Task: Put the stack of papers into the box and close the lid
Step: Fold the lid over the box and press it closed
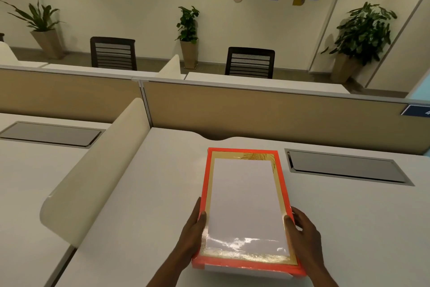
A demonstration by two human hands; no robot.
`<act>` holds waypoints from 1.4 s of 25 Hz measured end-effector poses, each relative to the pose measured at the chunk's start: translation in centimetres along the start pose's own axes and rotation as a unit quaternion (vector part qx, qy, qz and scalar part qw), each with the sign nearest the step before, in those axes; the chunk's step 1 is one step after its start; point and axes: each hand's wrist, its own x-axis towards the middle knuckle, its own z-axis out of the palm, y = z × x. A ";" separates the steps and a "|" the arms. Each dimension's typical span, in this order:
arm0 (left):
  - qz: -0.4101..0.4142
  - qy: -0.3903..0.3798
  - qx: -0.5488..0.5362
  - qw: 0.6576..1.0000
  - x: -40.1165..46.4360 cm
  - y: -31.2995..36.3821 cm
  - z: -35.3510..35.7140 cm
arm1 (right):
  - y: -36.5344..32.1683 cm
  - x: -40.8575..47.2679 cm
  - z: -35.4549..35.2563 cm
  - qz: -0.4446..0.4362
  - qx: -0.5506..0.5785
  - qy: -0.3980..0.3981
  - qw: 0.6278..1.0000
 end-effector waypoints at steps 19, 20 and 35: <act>0.036 0.003 -0.015 0.999 3.3 0.3 0.6 | -0.1 4.0 1.9 -0.039 -0.035 -0.042 0.998; 0.036 0.007 -0.004 0.999 3.2 0.3 0.6 | 0.1 4.0 2.0 -0.038 -0.039 -0.043 0.998; 0.171 0.076 0.269 0.945 -0.5 -4.3 0.9 | 2.4 -1.0 4.0 -0.053 -0.184 -0.059 0.980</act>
